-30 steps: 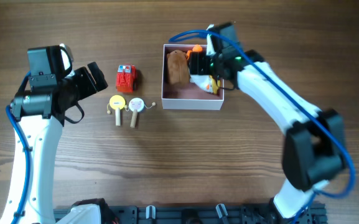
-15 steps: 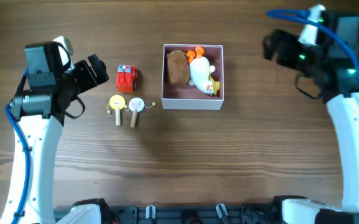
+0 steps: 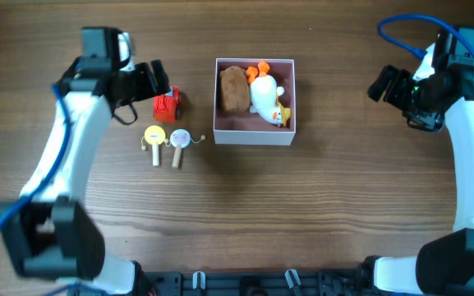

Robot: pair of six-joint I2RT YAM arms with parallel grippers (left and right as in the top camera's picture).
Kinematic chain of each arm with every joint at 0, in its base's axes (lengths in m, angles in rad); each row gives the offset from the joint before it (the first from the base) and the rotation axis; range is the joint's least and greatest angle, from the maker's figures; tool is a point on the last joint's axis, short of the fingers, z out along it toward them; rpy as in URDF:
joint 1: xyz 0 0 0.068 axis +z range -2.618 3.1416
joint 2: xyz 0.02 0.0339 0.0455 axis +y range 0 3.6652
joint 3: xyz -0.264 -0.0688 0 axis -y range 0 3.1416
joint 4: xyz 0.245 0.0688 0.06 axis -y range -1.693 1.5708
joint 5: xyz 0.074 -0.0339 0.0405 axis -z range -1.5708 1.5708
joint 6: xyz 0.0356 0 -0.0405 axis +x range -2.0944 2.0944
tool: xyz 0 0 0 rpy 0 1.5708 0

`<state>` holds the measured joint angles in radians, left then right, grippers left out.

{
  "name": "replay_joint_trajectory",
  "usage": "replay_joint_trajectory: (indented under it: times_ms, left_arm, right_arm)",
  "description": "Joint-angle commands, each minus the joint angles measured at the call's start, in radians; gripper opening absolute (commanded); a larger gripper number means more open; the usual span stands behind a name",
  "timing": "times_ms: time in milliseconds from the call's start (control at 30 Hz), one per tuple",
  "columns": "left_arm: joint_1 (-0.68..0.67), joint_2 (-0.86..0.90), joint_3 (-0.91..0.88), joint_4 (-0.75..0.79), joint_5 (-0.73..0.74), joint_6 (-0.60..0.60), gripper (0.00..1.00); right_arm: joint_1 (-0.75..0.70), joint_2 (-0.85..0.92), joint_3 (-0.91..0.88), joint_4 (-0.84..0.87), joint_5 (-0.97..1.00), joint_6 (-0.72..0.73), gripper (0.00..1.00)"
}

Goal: Pack container

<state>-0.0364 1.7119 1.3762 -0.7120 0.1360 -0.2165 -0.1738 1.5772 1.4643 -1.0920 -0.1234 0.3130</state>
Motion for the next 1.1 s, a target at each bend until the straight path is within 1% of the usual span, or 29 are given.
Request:
replay_joint_trajectory:
  times_ms: [0,67,133,267,333,567,667,933,1067]
  left_arm:
    - [-0.045,0.097,0.091,-0.013,-0.109,0.12,0.99]
    - [-0.058,0.129,0.093,0.007,-0.162,0.175,0.94]
    - [-0.066,0.157,0.093,0.025,-0.164,0.246,0.85]
    - [-0.071,0.197,0.093,0.034,-0.164,0.266,0.77]
    - [-0.07,0.217,0.093,0.028,-0.164,0.265,0.77]
    - [-0.073,0.29,0.093,0.008,-0.155,0.261,0.82]
    - [-0.073,0.302,0.093,0.009,-0.129,0.261,0.83]
    - [-0.074,0.359,0.092,0.009,-0.084,0.254,0.81]
    - [-0.084,0.382,0.091,0.021,-0.077,0.254,0.77]
  right_arm:
    - [0.002,0.018,-0.017,-0.009,-0.005,0.002,1.0]
    - [0.002,0.018,-0.031,-0.009,-0.005,0.001,1.0]
    - [0.002,0.018,-0.05,-0.004,-0.006,0.002,1.0]
    - [0.002,0.02,-0.076,0.008,-0.005,0.002,1.0]
    - [0.002,0.02,-0.082,0.01,-0.005,0.002,0.99]
    - [0.002,0.02,-0.086,0.018,-0.005,0.002,1.0]
    - [0.002,0.02,-0.085,0.018,-0.005,0.002,1.0]
    - [0.002,0.02,-0.085,0.017,-0.006,0.002,0.99]
    - [0.002,0.02,-0.085,0.017,-0.006,0.002,0.98]
